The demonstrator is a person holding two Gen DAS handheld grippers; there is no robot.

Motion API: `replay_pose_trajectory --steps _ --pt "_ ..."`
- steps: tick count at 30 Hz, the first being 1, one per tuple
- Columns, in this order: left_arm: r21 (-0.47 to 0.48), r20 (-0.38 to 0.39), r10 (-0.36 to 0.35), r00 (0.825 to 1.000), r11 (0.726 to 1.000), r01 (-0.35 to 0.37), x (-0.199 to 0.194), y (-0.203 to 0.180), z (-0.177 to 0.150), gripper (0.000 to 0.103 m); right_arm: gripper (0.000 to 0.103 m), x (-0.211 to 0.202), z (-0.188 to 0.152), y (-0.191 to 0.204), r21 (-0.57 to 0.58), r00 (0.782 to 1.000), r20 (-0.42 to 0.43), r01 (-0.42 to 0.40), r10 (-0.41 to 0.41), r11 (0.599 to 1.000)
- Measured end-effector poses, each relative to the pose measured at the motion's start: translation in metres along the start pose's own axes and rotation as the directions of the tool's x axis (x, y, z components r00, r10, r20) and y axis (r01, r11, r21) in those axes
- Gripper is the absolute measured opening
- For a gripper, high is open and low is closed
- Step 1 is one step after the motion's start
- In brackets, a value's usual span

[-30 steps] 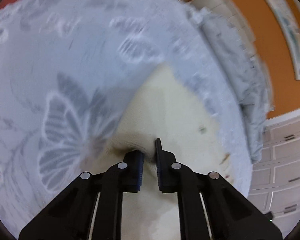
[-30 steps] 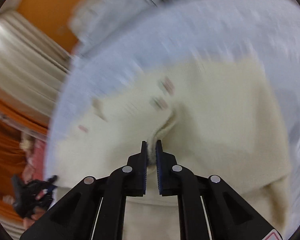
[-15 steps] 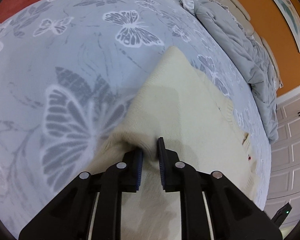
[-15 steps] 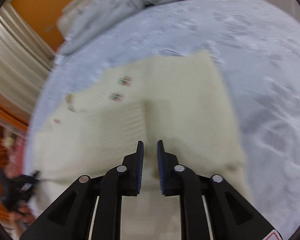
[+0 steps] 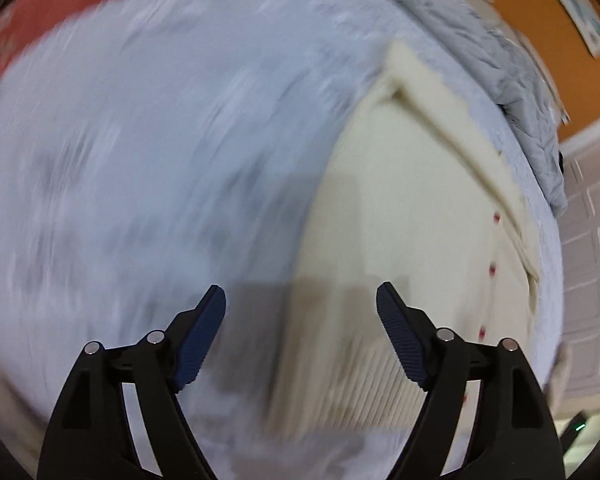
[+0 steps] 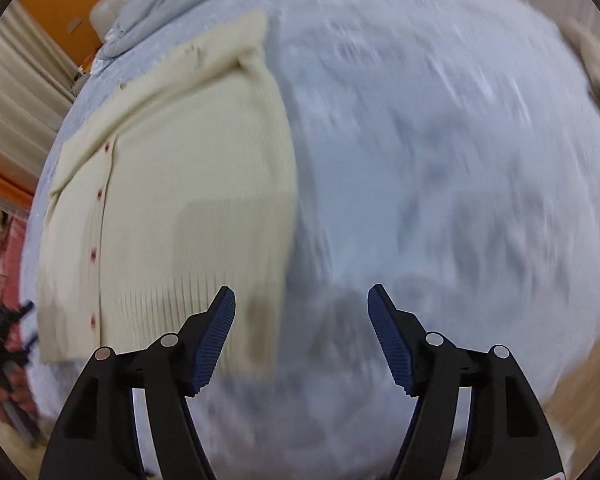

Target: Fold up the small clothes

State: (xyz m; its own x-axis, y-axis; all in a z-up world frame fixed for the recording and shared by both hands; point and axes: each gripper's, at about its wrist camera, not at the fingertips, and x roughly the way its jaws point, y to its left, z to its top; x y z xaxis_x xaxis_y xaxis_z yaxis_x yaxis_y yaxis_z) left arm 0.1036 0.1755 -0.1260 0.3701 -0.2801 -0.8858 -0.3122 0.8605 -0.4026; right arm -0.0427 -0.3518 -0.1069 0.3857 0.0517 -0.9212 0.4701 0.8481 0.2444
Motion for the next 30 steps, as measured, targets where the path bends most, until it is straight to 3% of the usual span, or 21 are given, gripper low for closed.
replay_pose_trajectory --steps 2,5,11,16,20,22,25,27,30 --pt "-0.043 -0.023 -0.019 1.0 0.999 0.018 -0.001 0.011 -0.015 0.076 0.067 0.001 -0.015 -0.003 0.031 0.999 -0.028 -0.023 0.023 0.999" --pt "-0.007 0.0 -0.015 1.0 1.0 0.015 -0.006 0.005 -0.027 0.083 0.069 0.01 -0.024 0.001 0.053 0.993 -0.056 -0.102 0.105 0.993" --pt "-0.008 -0.043 -0.032 0.999 0.999 0.032 0.009 -0.017 -0.026 0.091 0.075 0.026 -0.032 0.015 0.058 0.992 -0.044 -0.12 0.122 0.991" --pt "-0.026 -0.045 -0.032 0.998 0.999 0.031 0.017 -0.026 -0.022 0.091 0.075 0.03 -0.023 0.024 0.116 0.98 -0.025 -0.192 0.197 0.974" --pt "-0.042 -0.05 -0.003 0.999 0.999 0.001 0.018 -0.029 -0.018 0.08 0.07 0.037 -0.009 0.028 0.172 0.971 -0.016 -0.232 0.238 0.958" --pt "-0.053 -0.053 -0.014 0.998 0.999 0.011 0.015 -0.029 -0.015 0.075 0.07 0.036 -0.005 0.028 0.181 0.974 -0.017 -0.218 0.225 0.959" --pt "-0.031 0.013 0.0 1.0 1.0 0.0 -0.006 -0.03 -0.007 0.073 0.07 0.013 -0.001 0.031 0.143 0.994 0.041 -0.102 0.097 0.984" --pt "0.004 0.09 0.006 0.996 1.0 -0.006 -0.025 -0.035 0.002 0.074 0.07 -0.013 0.006 0.031 0.112 0.99 0.144 -0.019 0.003 0.994" --pt "0.058 0.152 -0.021 0.988 0.998 0.012 -0.037 -0.055 0.034 0.074 0.071 -0.029 0.039 0.045 0.027 0.976 0.218 -0.005 -0.001 1.0"
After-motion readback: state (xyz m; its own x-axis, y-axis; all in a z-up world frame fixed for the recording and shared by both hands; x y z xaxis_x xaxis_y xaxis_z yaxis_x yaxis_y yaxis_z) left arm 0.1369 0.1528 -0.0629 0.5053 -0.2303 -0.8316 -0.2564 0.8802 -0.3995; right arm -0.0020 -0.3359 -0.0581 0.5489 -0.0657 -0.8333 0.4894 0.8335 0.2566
